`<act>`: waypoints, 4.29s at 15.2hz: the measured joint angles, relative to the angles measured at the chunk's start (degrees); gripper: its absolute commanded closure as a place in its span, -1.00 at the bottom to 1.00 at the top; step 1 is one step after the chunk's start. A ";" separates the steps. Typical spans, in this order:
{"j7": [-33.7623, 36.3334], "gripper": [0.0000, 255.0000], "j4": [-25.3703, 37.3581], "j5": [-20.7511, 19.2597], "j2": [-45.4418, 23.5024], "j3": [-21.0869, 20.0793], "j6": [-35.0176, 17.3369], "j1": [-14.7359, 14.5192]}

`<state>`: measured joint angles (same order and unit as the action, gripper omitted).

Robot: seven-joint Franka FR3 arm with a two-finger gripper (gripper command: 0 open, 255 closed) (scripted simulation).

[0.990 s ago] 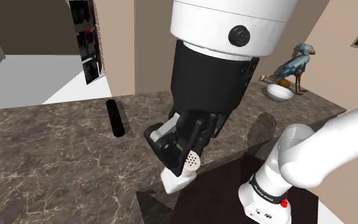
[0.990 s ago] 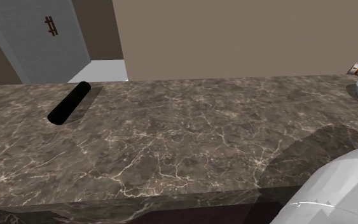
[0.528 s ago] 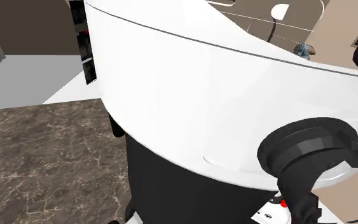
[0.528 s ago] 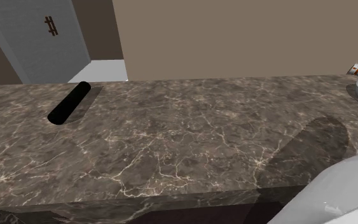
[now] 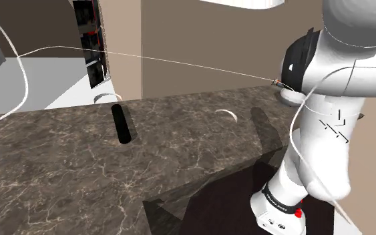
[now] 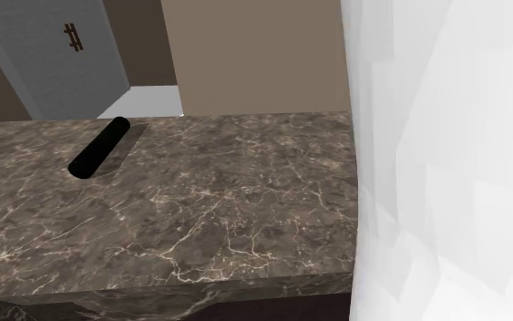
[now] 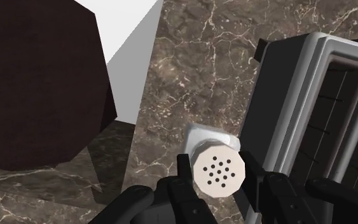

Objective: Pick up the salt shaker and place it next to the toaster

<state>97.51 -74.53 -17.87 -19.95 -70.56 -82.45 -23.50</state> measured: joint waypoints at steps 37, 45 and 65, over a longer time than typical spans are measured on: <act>6.38 1.00 -23.62 -5.90 -5.50 2.99 -24.77 -0.02; 7.71 1.00 -27.51 -8.24 -7.50 4.91 -29.69 -0.76; 9.40 -1.00 -30.21 -10.82 -9.75 7.17 -33.78 -2.28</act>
<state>106.91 -104.73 -28.70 -29.70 -63.39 -116.23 -25.77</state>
